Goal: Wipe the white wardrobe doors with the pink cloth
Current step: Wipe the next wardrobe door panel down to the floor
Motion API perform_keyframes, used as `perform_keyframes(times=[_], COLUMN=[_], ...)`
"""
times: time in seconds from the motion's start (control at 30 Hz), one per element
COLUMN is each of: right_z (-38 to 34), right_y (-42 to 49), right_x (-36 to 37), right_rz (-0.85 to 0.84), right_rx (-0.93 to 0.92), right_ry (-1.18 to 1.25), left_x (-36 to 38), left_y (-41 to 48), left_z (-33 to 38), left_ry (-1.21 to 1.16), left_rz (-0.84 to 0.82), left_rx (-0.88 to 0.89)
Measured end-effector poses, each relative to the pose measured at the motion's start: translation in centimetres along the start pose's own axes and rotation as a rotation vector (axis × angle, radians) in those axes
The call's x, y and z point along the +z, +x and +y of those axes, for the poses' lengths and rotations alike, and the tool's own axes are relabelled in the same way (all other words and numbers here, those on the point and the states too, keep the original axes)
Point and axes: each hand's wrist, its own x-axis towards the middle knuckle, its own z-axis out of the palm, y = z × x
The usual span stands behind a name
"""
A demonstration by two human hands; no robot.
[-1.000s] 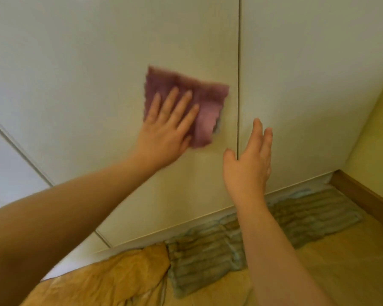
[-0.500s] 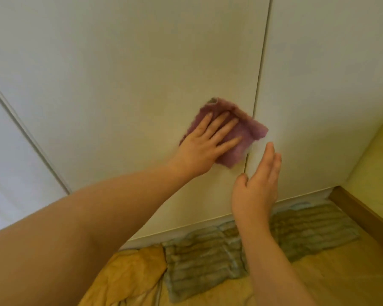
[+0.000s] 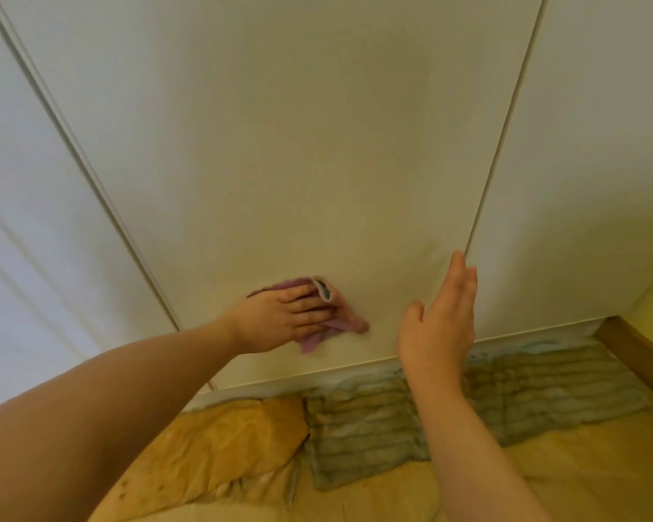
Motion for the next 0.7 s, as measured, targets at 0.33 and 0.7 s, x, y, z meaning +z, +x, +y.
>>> perform_keyframes(times=[0.33,0.7], right_z=[3.9,6.3], right_y=[-4.8,-2.7], right_x=[4.2,10.6], right_rz=[-0.389,-0.476], right_rx=[0.206,0.59], right_ry=[-0.235,0.204], left_x=[1.5,-3.0], left_y=[-2.5,5.7], left_z=[5.6,7.4], left_ry=[-0.49,-1.26], left_rz=[-0.313,-0.372], left_rx=[-0.032,-0.712])
